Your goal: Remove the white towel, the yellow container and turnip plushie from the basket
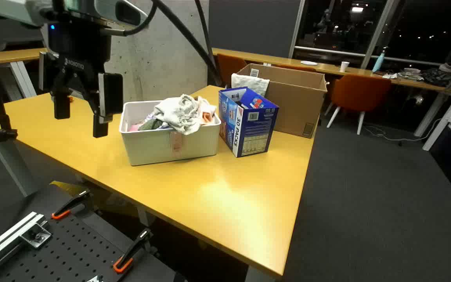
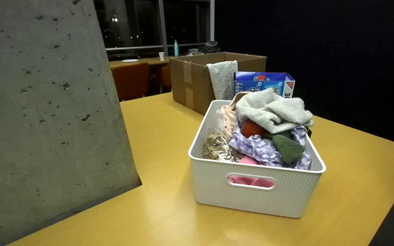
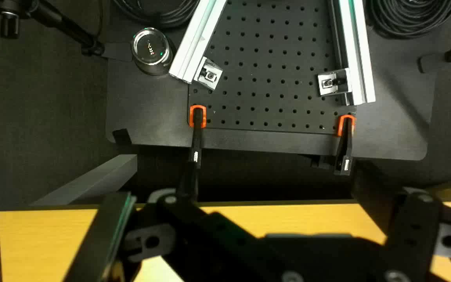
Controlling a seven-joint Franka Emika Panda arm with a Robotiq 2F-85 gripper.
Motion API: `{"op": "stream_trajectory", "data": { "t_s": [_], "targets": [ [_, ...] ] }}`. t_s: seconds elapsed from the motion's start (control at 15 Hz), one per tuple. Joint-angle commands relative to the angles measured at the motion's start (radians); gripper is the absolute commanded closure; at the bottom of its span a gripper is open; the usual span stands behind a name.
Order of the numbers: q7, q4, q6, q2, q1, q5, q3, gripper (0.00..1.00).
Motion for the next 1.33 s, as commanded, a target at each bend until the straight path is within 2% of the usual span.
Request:
{"op": "stream_trajectory", "data": {
  "t_s": [0.0,0.27,0.47,0.67,0.93,1.0,1.07,1.27],
  "targets": [
    [-0.002,0.002,-0.001,0.001,-0.004,0.002,0.004,0.0],
    [-0.007,0.026,0.014,0.02,0.003,0.007,0.005,0.0],
    [-0.033,0.158,0.028,0.131,0.048,0.014,0.035,0.0],
    [-0.073,0.314,0.017,0.287,0.104,0.026,0.08,0.0],
    [-0.115,0.529,0.002,0.524,0.13,0.002,0.134,0.0],
    [-0.13,0.584,0.005,0.588,0.144,-0.015,0.127,0.0],
    [-0.13,0.64,0.003,0.647,0.126,-0.033,0.153,0.0],
    [-0.117,0.807,-0.008,0.814,0.12,-0.13,0.166,0.0]
  ]
}}
